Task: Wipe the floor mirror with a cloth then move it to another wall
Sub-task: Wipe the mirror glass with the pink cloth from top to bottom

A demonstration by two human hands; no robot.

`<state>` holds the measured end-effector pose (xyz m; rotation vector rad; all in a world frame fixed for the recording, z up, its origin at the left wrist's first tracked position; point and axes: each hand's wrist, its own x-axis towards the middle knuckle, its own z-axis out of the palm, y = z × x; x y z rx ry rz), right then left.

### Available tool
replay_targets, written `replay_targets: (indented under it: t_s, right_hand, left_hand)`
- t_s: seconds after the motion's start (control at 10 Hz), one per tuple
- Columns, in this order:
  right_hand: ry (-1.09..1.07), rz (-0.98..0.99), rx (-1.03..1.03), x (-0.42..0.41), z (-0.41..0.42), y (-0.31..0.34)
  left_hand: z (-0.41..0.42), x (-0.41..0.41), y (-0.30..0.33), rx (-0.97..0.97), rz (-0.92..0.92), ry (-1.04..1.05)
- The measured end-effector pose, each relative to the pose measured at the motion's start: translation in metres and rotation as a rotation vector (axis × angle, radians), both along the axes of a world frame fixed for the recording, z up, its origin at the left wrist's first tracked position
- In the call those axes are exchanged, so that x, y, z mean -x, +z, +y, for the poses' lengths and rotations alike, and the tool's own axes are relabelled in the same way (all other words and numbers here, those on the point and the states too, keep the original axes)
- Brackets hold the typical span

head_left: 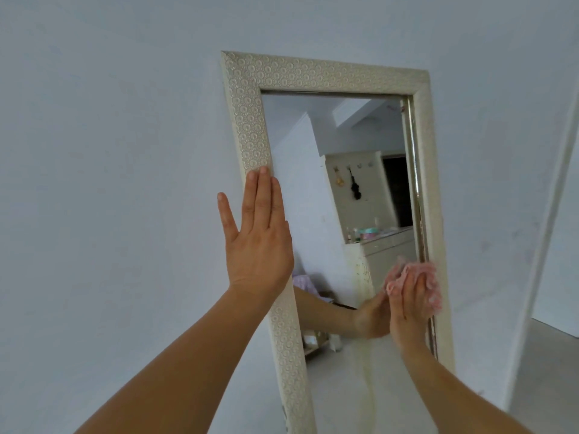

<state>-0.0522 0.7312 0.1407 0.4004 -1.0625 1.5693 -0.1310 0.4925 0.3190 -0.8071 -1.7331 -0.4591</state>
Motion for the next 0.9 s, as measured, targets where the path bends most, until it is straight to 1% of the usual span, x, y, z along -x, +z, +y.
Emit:
replay_targets:
  t_s: [0.1, 0.2, 0.3, 0.4, 0.5, 0.6, 0.7, 0.8, 0.9]
  right_hand:
    - [-0.678, -0.730, 0.196, -0.011, -0.025, -0.003]
    - [-0.977, -1.015, -0.031, -0.008, -0.058, 0.038]
    - [-1.064, -0.926, -0.233, 0.007, -0.068, 0.082]
    - [-1.080, -1.024, -0.375, 0.025, -0.095, 0.142]
    - [-1.109, -0.957, -0.457, 0.040, -0.117, 0.162]
    - [-1.120, -0.960, -0.495, 0.035, -0.117, 0.136]
    - [-1.138, -1.019, -0.401, 0.023, -0.116, 0.080]
    - [-1.023, -1.065, -0.123, 0.005, -0.119, 0.021]
    - [-0.939, -1.128, 0.102, -0.005, -0.116, -0.018]
  left_hand:
    - [-0.003, -0.001, -0.004, 0.011, -0.001, -0.008]
    - [-0.004, -0.001, -0.008, 0.003, -0.002, -0.029]
    - [-0.003, -0.003, -0.012, 0.000, -0.013, -0.054]
    - [-0.004, -0.004, -0.016, 0.005, -0.033, -0.071]
    - [-0.006, -0.002, -0.019, 0.012, -0.035, -0.087]
    - [-0.007, -0.001, -0.022, 0.014, -0.025, -0.100]
    - [-0.009, 0.000, -0.026, 0.014, -0.002, -0.116]
    - [-0.012, 0.001, -0.031, 0.024, 0.011, -0.119]
    - [-0.015, 0.001, -0.034, 0.033, 0.012, -0.135]
